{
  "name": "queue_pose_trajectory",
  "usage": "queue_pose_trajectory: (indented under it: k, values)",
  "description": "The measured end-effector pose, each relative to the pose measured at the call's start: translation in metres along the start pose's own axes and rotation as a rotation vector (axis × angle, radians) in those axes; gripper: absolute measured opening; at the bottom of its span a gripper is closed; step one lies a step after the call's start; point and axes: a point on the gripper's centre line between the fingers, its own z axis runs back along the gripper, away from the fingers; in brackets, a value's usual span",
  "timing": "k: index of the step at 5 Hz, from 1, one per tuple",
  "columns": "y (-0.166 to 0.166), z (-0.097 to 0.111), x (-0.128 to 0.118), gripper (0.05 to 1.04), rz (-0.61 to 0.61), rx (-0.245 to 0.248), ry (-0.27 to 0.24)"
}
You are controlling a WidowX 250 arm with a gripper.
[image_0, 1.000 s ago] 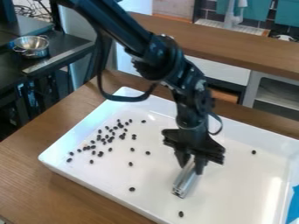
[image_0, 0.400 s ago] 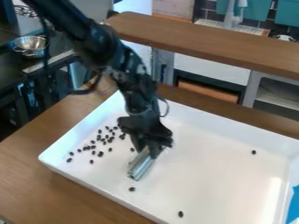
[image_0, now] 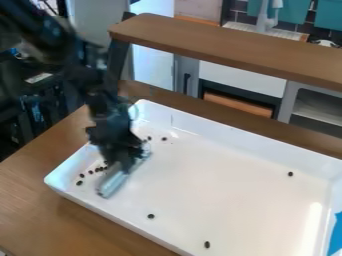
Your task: Sweep into pile
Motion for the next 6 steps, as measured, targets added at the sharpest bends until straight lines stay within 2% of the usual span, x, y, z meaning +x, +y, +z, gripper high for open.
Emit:
queue_pose_trajectory:
  k: [2,3,4,5,6]
  values:
    - [0.038,0.011,-0.001,0.347,0.041,-0.017,-0.032]
    - [0.021,0.035,0.006,0.347,0.04,-0.042,-0.11]
    - [-0.024,0.043,0.014,0.347,0.036,-0.106,-0.109]
    - [-0.077,0.047,0.018,0.347,0.018,-0.135,-0.094]
    - [-0.125,0.051,0.025,0.347,0.014,-0.123,-0.092]
